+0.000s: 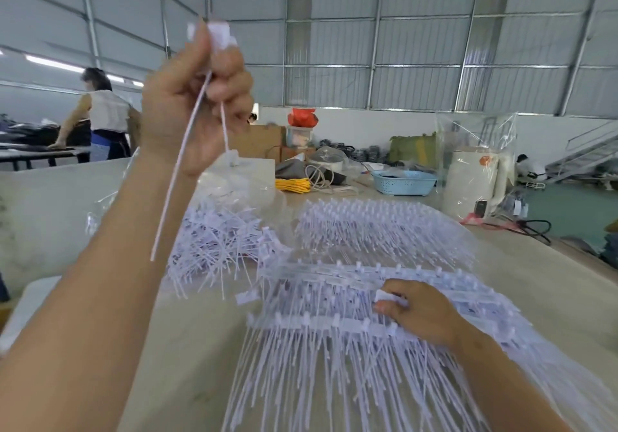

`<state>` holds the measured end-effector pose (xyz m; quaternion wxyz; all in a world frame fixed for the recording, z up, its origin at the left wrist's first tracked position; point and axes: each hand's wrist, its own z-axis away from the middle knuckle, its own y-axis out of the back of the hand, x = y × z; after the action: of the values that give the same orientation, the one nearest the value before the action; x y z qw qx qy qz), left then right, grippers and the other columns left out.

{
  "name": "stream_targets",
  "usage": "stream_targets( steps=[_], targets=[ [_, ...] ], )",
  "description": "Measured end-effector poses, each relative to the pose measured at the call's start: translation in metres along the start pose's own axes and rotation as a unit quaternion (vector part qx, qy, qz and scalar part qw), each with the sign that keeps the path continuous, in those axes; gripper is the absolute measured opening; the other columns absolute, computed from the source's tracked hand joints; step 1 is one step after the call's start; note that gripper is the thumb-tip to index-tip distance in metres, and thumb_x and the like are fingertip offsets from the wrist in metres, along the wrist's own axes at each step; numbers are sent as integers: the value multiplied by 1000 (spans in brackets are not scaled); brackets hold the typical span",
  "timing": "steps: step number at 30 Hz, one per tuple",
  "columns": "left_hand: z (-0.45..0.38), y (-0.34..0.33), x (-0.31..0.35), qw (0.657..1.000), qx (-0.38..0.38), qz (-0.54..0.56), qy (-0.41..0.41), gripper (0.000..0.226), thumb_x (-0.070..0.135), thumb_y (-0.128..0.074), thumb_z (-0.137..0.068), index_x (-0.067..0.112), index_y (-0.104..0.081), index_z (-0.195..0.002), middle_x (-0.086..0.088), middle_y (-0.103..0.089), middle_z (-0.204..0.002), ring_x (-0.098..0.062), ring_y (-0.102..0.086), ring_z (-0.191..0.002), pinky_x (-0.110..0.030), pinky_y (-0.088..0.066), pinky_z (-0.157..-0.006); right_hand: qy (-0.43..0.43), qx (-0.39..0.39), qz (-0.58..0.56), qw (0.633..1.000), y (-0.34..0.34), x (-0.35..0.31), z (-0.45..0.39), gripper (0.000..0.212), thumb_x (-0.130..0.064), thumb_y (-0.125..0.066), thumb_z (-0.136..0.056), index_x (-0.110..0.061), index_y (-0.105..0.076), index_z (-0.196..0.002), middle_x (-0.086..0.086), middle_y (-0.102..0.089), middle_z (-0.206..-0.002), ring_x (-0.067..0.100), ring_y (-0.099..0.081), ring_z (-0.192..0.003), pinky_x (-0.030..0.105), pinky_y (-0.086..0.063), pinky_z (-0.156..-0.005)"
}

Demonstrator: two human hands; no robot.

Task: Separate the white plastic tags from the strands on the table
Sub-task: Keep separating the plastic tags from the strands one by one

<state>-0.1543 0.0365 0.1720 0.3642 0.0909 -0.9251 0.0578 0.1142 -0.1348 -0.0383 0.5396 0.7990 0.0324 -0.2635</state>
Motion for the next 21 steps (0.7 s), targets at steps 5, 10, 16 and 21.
stream_targets(
  steps=[5, 10, 16, 21],
  targets=[
    [29, 70, -69, 823, 66, -419, 377, 18, 18, -61, -90, 4, -55, -99, -5, -66, -63, -8, -48, -42, -19, -32, -42, 11, 2, 10, 1000, 0, -2, 0, 35, -34, -61, -89, -36, -42, -59, -6, -47, -61, 8, -49, -60, 30, -41, -66],
    [27, 100, -150, 662, 58, -648, 373, 20, 16, -57, -92, 1, -59, -105, -11, -64, -88, -24, -63, -81, -22, -42, -61, 4, 0, 23, 1000, 1, -3, 0, 36, -36, -59, -89, -36, -39, -59, -5, -44, -60, 5, -45, -58, 28, -37, -64],
    [9, 99, -184, 522, 45, -750, 404, 62, 23, -54, -93, 11, -20, -144, -23, -27, -137, -39, -38, -124, -40, -39, -98, -5, -5, 3, 1000, 3, -8, 3, 35, -37, -60, -89, -40, -39, -61, -7, -44, -61, 4, -44, -59, 29, -38, -68],
    [6, 71, -166, 433, -22, -774, 461, 50, 32, -52, -94, 11, -37, -137, -19, -30, -140, -38, -27, -133, -48, -34, -107, -11, 0, -13, 1000, 6, -14, 7, 33, -36, -60, -88, -35, -42, -61, -5, -47, -63, 9, -47, -60, 28, -38, -65]
  ],
)
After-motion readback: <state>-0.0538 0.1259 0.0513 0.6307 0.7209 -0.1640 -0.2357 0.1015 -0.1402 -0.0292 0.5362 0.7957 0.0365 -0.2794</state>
